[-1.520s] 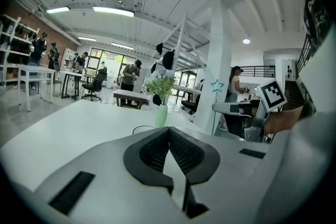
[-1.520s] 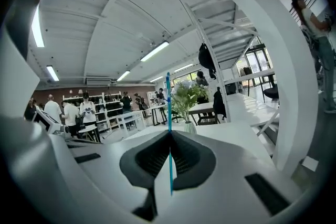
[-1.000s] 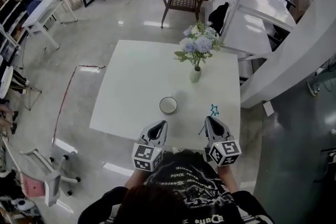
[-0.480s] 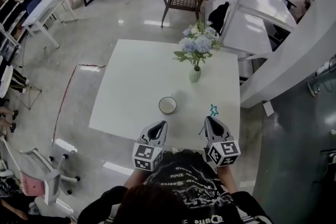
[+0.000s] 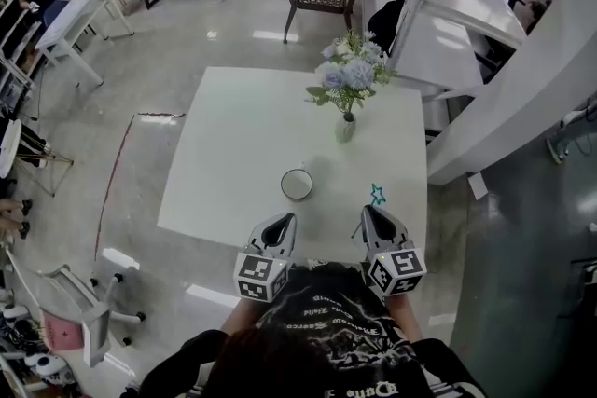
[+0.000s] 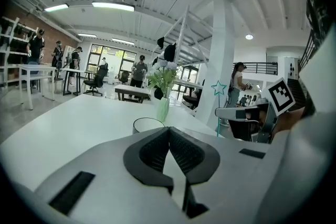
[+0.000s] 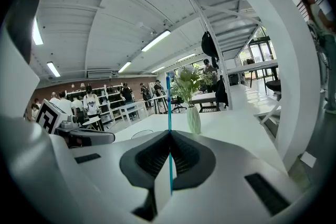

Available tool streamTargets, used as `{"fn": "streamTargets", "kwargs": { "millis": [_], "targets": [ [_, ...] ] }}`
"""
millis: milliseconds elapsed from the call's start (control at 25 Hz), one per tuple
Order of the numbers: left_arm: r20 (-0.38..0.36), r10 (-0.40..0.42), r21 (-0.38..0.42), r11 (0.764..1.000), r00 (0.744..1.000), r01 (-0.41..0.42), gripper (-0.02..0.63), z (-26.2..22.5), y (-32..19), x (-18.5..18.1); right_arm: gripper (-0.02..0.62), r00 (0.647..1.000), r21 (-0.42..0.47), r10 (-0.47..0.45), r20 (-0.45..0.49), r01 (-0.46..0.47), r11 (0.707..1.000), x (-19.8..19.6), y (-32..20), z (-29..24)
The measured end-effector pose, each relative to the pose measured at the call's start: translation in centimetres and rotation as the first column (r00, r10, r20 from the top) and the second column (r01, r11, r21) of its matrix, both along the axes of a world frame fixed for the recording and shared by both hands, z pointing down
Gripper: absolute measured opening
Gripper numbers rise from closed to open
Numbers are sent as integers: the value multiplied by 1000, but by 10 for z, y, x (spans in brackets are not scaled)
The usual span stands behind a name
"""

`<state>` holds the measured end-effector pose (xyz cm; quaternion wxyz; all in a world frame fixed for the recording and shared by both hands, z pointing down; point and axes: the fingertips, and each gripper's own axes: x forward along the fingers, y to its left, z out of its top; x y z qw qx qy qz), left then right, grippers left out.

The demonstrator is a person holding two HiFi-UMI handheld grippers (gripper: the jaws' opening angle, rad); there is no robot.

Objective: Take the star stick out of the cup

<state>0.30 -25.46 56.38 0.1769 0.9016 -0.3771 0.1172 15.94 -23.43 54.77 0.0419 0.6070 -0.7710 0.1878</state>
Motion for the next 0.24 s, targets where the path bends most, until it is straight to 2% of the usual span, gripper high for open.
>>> {"fn": "streamTargets", "kwargs": {
  "millis": [240],
  "targets": [
    [-3,6,-1,1000,1000,-6,20,3,-4,3,6,1000,3,1,10,-1,1000,0,-4,0]
  ]
}}
